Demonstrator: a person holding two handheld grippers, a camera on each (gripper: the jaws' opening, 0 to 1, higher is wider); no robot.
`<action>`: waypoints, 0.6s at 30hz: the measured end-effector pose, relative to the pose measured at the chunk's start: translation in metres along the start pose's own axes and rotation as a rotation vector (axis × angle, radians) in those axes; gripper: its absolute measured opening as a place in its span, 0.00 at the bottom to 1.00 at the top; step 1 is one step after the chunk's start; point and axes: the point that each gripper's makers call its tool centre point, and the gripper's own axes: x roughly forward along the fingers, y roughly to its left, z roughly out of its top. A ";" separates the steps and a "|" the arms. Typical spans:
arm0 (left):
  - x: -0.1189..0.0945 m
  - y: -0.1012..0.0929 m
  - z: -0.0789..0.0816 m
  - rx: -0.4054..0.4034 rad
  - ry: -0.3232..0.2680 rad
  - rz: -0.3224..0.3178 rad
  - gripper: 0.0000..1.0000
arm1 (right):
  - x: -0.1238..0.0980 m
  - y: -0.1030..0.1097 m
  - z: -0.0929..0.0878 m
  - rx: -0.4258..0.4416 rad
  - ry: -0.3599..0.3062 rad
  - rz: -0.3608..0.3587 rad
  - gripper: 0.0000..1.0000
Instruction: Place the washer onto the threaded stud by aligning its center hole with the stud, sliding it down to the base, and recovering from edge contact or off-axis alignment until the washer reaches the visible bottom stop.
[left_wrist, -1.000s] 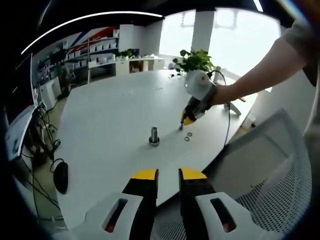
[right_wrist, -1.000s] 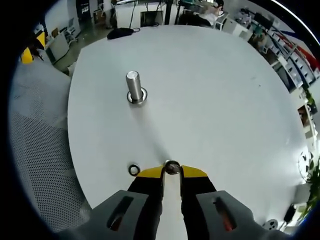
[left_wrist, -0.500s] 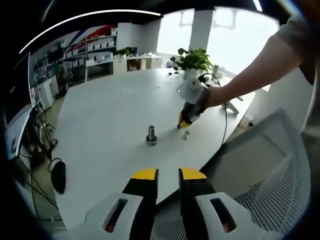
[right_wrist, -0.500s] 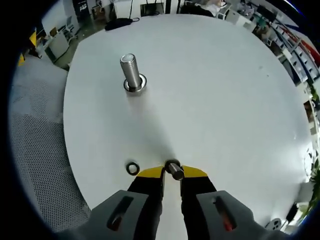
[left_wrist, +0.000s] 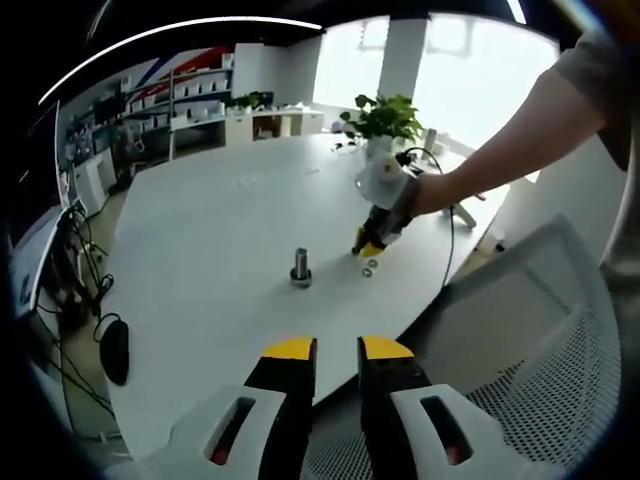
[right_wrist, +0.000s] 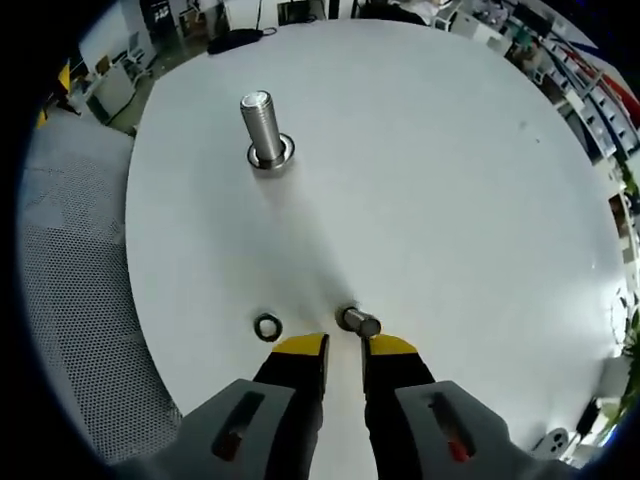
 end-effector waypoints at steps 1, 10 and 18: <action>0.000 0.000 0.000 0.002 0.000 -0.001 0.14 | -0.001 -0.001 0.000 0.000 -0.001 -0.003 0.16; 0.000 -0.001 -0.002 0.003 0.008 0.000 0.14 | -0.010 0.002 -0.004 0.025 -0.003 -0.013 0.17; -0.001 0.000 -0.002 0.004 0.009 0.006 0.15 | -0.022 0.006 -0.018 0.007 0.018 -0.019 0.18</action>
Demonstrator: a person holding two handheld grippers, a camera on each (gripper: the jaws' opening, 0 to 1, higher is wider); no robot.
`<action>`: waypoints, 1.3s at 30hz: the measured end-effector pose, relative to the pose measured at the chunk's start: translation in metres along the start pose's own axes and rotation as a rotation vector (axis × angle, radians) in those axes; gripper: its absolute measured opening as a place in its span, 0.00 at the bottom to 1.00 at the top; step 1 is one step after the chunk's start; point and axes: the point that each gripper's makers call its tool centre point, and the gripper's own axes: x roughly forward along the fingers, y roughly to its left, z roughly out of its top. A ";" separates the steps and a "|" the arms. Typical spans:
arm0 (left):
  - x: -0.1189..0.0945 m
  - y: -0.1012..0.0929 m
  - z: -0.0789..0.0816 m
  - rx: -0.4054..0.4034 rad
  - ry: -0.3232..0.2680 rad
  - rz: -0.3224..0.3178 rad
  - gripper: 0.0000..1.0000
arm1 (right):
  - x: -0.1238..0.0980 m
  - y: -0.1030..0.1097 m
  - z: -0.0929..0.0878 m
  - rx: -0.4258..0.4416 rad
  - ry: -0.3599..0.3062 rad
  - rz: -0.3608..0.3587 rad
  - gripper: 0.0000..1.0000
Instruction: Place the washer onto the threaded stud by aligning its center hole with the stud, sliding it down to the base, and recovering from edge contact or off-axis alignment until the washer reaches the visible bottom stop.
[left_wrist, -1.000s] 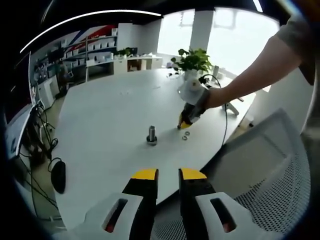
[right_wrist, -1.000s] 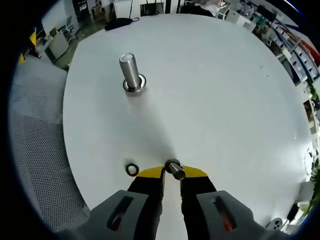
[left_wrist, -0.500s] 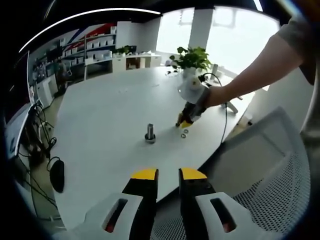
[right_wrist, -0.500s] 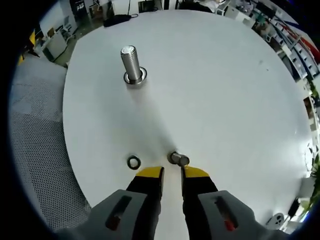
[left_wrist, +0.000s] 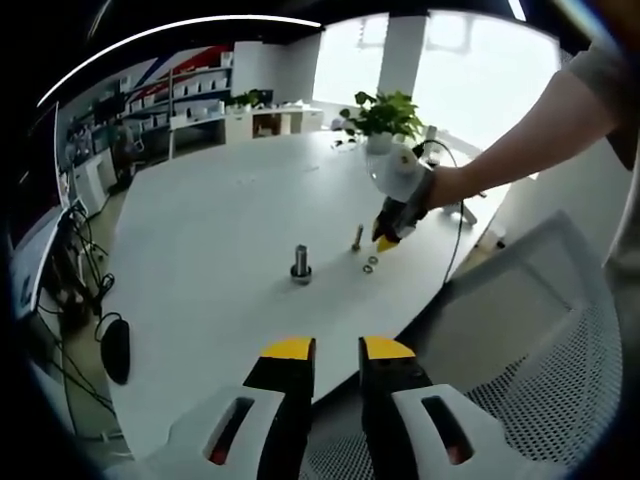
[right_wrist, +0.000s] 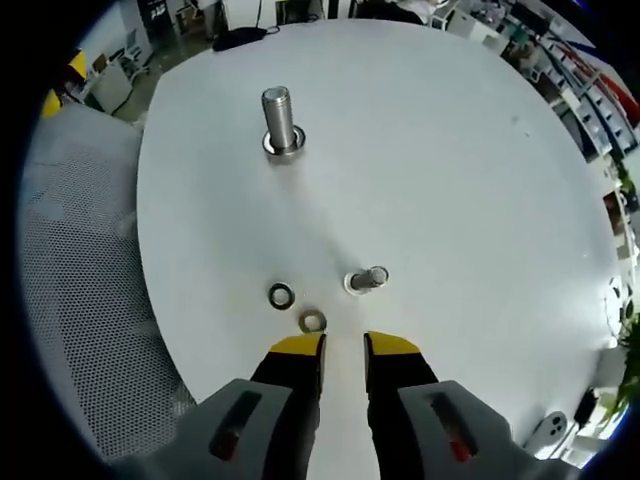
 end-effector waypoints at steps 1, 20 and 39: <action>0.000 0.000 0.000 0.000 0.002 0.000 0.15 | -0.001 0.000 0.000 0.001 0.000 -0.001 0.18; 0.001 -0.001 -0.006 0.012 0.032 0.001 0.16 | -0.017 0.012 -0.010 0.003 -0.015 -0.003 0.20; 0.001 0.005 -0.004 0.002 0.019 0.027 0.16 | -0.002 0.020 -0.012 -0.039 0.024 0.034 0.23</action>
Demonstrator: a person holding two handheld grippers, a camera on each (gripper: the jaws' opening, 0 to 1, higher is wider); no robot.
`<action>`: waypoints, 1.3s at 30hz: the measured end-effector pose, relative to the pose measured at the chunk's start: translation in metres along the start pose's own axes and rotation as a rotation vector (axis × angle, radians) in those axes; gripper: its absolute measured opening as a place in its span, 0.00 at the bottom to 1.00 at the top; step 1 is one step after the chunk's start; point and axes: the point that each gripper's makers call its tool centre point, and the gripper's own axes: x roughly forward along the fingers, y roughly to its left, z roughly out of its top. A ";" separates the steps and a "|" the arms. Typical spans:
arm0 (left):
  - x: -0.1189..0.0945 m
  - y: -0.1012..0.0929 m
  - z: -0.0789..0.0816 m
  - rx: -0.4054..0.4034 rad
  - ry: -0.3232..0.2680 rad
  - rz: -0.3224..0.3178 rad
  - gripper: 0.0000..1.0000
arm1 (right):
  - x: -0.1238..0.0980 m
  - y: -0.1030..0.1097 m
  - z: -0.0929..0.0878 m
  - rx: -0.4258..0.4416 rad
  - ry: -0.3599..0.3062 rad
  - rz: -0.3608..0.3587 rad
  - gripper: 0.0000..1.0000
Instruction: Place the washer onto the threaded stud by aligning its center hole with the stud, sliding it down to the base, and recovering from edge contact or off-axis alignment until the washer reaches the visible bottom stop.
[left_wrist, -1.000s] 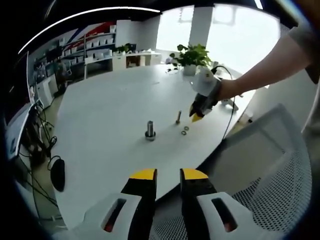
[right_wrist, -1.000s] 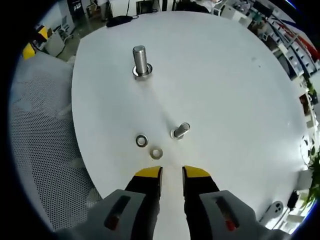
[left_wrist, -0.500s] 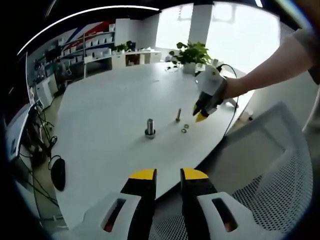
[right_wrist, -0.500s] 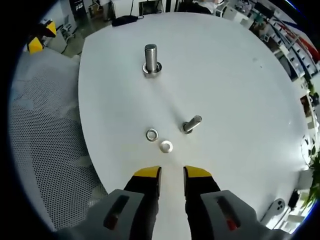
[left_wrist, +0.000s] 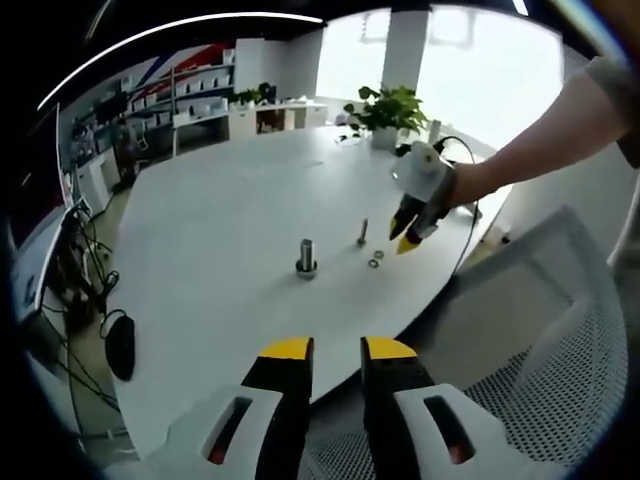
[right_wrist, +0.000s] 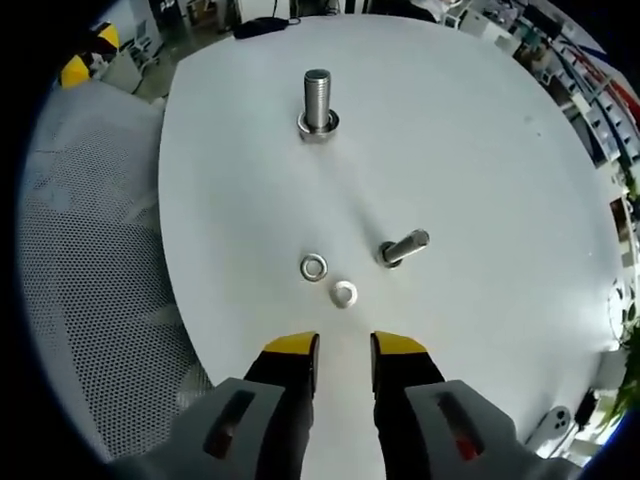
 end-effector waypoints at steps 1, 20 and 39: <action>0.000 0.000 0.000 -0.001 0.000 0.000 0.16 | 0.000 0.000 0.000 0.000 0.001 0.000 0.23; 0.000 0.000 0.001 -0.010 0.001 -0.001 0.15 | 0.014 0.001 0.009 0.033 -0.045 0.020 0.24; 0.000 -0.001 0.001 -0.010 -0.004 -0.009 0.15 | 0.024 0.002 0.023 -0.046 -0.004 0.058 0.18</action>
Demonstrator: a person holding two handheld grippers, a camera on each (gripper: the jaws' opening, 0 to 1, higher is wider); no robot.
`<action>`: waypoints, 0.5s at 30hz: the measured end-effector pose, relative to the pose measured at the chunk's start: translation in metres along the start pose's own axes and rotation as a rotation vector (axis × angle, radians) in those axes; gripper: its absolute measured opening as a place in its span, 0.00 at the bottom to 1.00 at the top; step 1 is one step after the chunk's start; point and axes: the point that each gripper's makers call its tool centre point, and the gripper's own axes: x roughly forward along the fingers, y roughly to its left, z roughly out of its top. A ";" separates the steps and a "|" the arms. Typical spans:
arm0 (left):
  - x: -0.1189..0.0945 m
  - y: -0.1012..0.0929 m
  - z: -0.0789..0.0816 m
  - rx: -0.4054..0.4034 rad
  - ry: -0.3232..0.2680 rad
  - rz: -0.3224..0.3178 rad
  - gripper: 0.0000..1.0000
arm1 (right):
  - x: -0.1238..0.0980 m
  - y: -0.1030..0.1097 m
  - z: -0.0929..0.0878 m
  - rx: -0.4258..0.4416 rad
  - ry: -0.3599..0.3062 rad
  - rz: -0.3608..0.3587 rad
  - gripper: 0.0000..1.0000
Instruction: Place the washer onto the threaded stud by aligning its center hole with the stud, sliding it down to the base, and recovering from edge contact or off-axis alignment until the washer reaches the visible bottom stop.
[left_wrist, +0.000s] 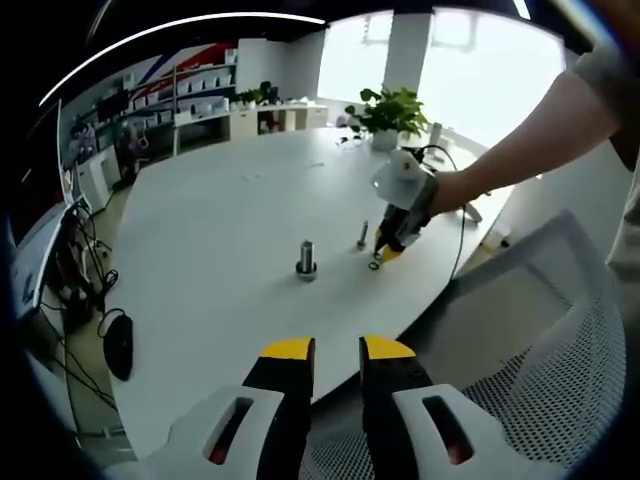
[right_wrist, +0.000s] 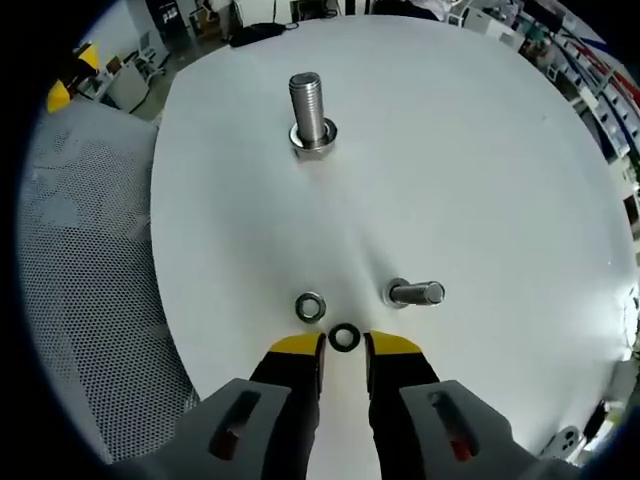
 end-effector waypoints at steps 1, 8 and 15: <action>0.000 0.000 0.000 0.000 0.002 -0.001 0.15 | 0.001 0.002 0.003 -0.015 0.001 -0.002 0.16; 0.001 -0.002 -0.002 0.008 0.011 -0.010 0.15 | 0.002 -0.002 0.003 0.014 0.061 0.006 0.15; 0.001 -0.001 -0.002 0.005 0.011 -0.006 0.15 | 0.001 -0.001 0.001 0.012 0.065 0.003 0.15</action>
